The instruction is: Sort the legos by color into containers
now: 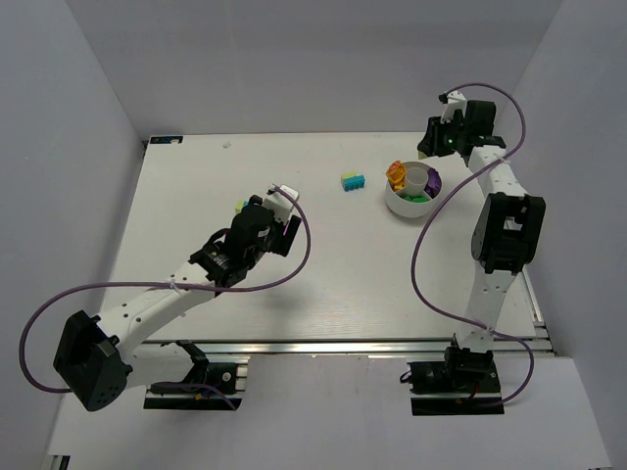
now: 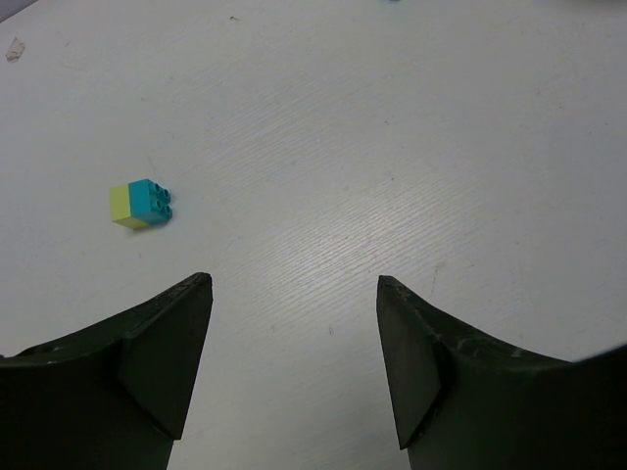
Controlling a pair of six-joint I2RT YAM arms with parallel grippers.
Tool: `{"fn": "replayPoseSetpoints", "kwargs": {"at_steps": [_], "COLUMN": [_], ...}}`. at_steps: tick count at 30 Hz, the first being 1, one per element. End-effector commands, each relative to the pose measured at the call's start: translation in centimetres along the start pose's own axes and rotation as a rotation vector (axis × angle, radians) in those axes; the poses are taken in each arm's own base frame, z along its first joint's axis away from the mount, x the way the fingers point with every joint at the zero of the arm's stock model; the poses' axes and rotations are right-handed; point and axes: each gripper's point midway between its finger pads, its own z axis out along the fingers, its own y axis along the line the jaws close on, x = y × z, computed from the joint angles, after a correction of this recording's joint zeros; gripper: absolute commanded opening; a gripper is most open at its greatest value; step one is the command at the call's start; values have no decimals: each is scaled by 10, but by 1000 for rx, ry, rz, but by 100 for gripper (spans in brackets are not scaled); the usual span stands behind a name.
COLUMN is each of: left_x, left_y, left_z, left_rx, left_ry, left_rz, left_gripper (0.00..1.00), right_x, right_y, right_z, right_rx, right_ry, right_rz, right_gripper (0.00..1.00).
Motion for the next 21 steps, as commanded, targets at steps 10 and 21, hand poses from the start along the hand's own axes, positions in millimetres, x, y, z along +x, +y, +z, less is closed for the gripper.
{"fn": "replayPoseSetpoints", "kwargs": {"at_steps": [10, 21], "left_x": [-3, -4], "left_y": [3, 3], "left_z": [0, 0], "left_rx": [-10, -11], "left_ry": [-12, -16], "left_rz": [0, -2], "left_gripper": [78, 78], "right_x": [14, 28], "right_y": [0, 9], "right_z": [5, 6], "right_rx": [-8, -38], "right_ry": [29, 71], "right_rz": [9, 6], "right_gripper": [10, 17]}}
